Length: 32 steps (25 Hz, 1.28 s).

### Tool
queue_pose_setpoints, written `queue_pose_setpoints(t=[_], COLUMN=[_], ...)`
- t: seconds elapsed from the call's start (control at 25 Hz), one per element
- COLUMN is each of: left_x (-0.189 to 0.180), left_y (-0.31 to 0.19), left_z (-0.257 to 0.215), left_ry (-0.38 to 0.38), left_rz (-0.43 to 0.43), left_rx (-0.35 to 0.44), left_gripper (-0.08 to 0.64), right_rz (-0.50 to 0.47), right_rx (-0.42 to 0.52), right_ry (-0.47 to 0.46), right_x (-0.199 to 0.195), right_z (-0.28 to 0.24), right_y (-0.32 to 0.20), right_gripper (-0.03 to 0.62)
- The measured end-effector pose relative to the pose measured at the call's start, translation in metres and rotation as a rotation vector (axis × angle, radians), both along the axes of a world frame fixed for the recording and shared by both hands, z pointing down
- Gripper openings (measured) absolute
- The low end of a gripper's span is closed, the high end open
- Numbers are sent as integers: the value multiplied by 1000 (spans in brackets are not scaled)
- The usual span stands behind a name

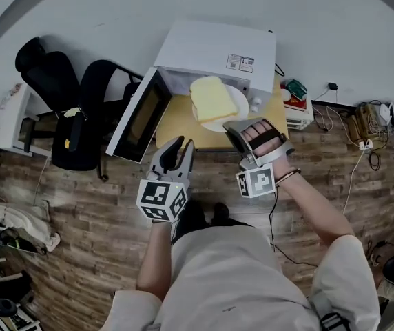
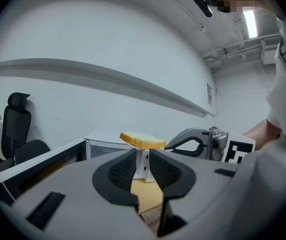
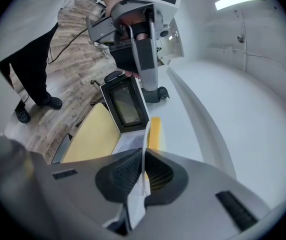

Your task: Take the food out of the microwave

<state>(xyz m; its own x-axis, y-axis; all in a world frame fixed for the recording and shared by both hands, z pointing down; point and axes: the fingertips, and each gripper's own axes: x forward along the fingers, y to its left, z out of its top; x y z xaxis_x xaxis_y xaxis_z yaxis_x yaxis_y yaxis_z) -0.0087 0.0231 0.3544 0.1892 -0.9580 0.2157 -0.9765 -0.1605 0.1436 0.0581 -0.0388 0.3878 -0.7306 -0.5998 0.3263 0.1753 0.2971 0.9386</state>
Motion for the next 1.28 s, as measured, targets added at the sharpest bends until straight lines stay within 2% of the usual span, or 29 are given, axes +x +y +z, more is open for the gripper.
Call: queue_pose_setpoints(t=[0.64,1.28], left_x=[16,38], left_y=[9,36], left_z=[-25,-21], left_ry=[-36,-14], left_rz=[55,82], left_rx=[12,9], left_gripper=[24,9], right_rz=[11,29], right_rx=[11,28], right_ry=[-33,-34], right_x=[1,10], right_z=[-49,-61], right_y=[9,35], right_gripper=[11,11])
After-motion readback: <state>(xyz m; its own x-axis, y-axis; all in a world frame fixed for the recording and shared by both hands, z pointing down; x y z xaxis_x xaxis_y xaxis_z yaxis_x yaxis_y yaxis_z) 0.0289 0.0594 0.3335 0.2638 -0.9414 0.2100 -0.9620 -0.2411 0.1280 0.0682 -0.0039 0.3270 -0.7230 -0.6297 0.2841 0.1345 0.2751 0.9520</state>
